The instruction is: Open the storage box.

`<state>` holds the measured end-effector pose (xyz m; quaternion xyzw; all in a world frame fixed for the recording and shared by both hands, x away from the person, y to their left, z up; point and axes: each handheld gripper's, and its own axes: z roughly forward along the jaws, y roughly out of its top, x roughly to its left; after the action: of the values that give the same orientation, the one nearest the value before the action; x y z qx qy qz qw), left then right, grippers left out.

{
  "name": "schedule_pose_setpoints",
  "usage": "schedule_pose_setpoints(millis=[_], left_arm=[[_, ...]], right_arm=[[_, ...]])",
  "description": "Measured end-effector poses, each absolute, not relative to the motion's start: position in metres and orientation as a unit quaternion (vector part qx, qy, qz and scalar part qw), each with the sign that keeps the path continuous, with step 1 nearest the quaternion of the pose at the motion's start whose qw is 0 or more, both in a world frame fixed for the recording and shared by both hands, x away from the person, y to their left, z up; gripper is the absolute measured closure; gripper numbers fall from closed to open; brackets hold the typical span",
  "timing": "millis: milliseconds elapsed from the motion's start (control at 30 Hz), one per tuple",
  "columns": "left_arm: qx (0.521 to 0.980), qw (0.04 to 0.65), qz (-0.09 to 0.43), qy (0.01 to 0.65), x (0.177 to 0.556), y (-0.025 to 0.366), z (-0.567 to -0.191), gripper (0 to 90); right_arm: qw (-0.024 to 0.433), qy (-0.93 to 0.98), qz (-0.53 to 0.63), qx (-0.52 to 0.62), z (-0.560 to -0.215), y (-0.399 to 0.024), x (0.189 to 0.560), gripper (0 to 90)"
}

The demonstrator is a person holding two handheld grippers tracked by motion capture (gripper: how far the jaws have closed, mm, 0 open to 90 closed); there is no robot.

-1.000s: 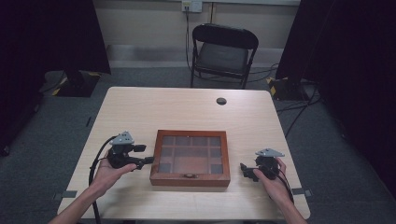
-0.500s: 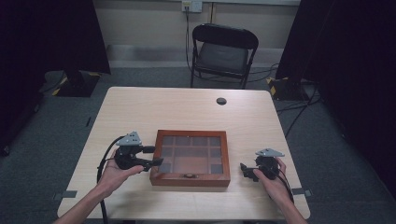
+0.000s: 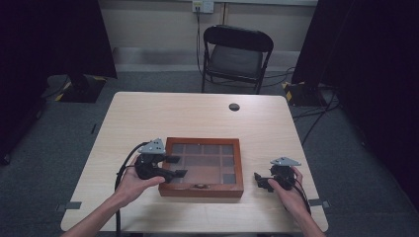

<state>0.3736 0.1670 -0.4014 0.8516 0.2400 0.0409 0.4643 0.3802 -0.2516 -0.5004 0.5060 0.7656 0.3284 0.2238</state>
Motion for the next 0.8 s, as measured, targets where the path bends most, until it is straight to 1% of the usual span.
schedule_pose_setpoints(millis=[33, 100, 233, 267, 333, 433, 500, 533, 667, 800], left_arm=[[0.852, 0.464, 0.04, 0.238, 0.374, 0.164, -0.401, 39.1], [0.851, 0.469, 0.034, 0.235, 0.374, 0.159, -0.401, 43.0], [0.857, 0.459, 0.033, 0.232, 0.374, 0.146, -0.402, 43.7], [0.858, 0.46, 0.025, 0.227, 0.375, 0.142, -0.404, 43.8], [0.864, 0.454, 0.026, 0.217, 0.372, 0.136, -0.405, 46.3], [0.867, 0.455, 0.008, 0.204, 0.369, 0.129, -0.409, 49.1], [0.866, 0.46, -0.004, 0.197, 0.366, 0.127, -0.414, 53.1], [0.868, 0.456, 0.0, 0.196, 0.365, 0.126, -0.416, 54.7], [0.87, 0.456, -0.016, 0.186, 0.364, 0.123, -0.423, 66.9], [0.872, 0.452, -0.02, 0.186, 0.364, 0.121, -0.425, 70.7]], right_arm=[[0.224, 0.766, 0.328, 0.506, -0.5, -0.252, 0.38, 9.6], [0.224, 0.766, 0.329, 0.505, -0.5, -0.252, 0.38, 9.6], [0.223, 0.766, 0.329, 0.505, -0.5, -0.252, 0.38, 9.6], [0.223, 0.767, 0.329, 0.504, -0.5, -0.252, 0.38, 9.6], [0.224, 0.767, 0.329, 0.504, -0.5, -0.252, 0.381, 9.6], [0.224, 0.767, 0.329, 0.504, -0.5, -0.252, 0.381, 9.6], [0.224, 0.767, 0.329, 0.504, -0.5, -0.252, 0.381, 9.6], [0.223, 0.767, 0.329, 0.504, -0.5, -0.252, 0.38, 9.6], [0.223, 0.767, 0.329, 0.503, -0.5, -0.252, 0.381, 9.6], [0.223, 0.767, 0.329, 0.503, -0.5, -0.252, 0.381, 9.6]])
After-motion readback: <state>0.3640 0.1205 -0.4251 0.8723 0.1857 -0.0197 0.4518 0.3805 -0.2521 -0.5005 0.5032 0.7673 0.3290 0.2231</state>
